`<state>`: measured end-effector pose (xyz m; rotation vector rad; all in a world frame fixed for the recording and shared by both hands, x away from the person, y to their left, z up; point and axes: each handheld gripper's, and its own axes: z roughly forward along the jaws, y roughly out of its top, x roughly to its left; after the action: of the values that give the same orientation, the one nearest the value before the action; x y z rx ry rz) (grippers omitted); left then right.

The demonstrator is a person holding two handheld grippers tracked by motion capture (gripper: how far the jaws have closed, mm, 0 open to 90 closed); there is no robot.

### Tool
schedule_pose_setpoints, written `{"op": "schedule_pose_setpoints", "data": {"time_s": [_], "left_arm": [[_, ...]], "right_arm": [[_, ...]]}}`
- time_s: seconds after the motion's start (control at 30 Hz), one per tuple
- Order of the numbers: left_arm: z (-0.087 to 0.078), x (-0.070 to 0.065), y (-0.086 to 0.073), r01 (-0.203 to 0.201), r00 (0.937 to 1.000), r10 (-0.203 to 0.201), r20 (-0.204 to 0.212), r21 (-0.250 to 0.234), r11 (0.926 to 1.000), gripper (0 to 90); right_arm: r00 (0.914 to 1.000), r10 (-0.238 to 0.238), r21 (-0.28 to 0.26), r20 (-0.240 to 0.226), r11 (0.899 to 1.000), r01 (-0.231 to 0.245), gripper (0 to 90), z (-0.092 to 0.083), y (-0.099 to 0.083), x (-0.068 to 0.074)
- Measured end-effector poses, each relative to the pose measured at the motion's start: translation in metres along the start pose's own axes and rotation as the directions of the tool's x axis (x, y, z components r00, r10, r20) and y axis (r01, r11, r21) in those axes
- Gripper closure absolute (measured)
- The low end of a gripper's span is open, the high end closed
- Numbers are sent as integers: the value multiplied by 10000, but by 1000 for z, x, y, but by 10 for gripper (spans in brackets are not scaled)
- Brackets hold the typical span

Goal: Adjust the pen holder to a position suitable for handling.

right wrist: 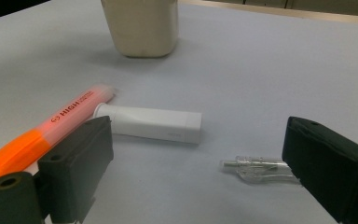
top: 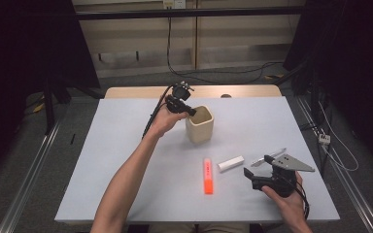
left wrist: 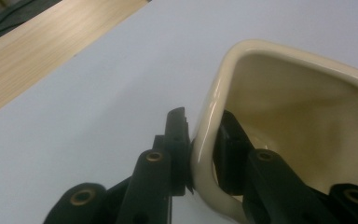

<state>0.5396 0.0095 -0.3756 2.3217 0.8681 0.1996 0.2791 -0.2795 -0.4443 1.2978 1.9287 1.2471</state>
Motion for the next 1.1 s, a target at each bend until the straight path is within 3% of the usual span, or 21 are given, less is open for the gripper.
{"op": "schedule_pose_setpoints", "data": {"time_s": [0.07, 0.13, 0.17, 0.23, 0.27, 0.37, 0.43, 0.57, 0.6, 0.63, 0.67, 0.83, 0.9, 0.97, 1.1], "left_arm": [[-1, -4, 0, 598, 9976, -593, -363, 126, 9981, 729], [-1, -8, -2, 1192, 9907, -1178, -684, 173, 9927, 606], [-2, -10, -4, 1532, 9844, -1511, -905, 170, 9880, 554], [-4, -14, -9, 1880, 9758, -1856, -1160, 99, 9821, 569], [-5, -15, -11, 2205, 9679, -2172, -1265, 127, 9753, 559], [-6, -25, -11, 2501, 9565, -2463, -1565, 47, 9682, 596], [-6, -33, -9, 2442, 9488, -2362, -2096, 129, 9696, 605], [-5, -35, -8, 2847, 9311, -2746, -2402, 76, 9586, 646], [-5, -35, -8, 2795, 9298, -2679, -2524, 106, 9601, 665], [-4, -36, -8, 2697, 9297, -2573, -2635, 112, 9629, 705], [-4, -35, -9, 2718, 9332, -2648, -2429, -52, 9623, 741], [0, -38, -8, 2506, 9446, -2458, -2177, -57, 9681, 779], [2, -40, -6, 2155, 9547, -2105, -2103, 8, 9765, 791], [3, -41, -5, 1994, 9619, -1957, -1909, 4, 9799, 797], [0, -37, -5, 2214, 9605, -2197, -1706, -96, 9751, 806]], "right_arm": [[10000, 8, 3, 8, 10000, -8, 88, 0, 0, 0], [10000, 1, -3, 3, 10000, -1, 88, 0, 0, 1], [10000, -26, -18, -13, 10000, 26, 88, -1, 0, 1], [10000, -35, -45, -15, 10000, 35, 88, -2, 0, 1], [10000, -8, -45, -10, 10000, 8, 88, -2, 0, 1], [10000, -13, -56, -20, 10000, 13, 88, -2, 0, 1], [10000, -60, -37, -59, 10000, 60, 88, -2, 0, 2], [9999, -104, -30, -82, 9999, 104, 88, -1, 1, 3], [9999, -103, -27, -85, 9999, 103, 88, -1, 1, 3], [9999, -109, -28, -93, 9999, 108, 88, -1, 1, 3], [9999, -113, -34, -87, 9999, 113, 89, -1, 1, 3], [10000, -67, -106, -50, 9999, 67, 94, -3, 1, 2], [10000, -75, -119, -49, 9999, 74, 94, -3, 1, 1], [9999, -111, -117, -50, 9999, 111, 94, -3, 1, 1], [9999, -115, -117, -67, 9999, 114, 94, -3, 1, 1]]}}
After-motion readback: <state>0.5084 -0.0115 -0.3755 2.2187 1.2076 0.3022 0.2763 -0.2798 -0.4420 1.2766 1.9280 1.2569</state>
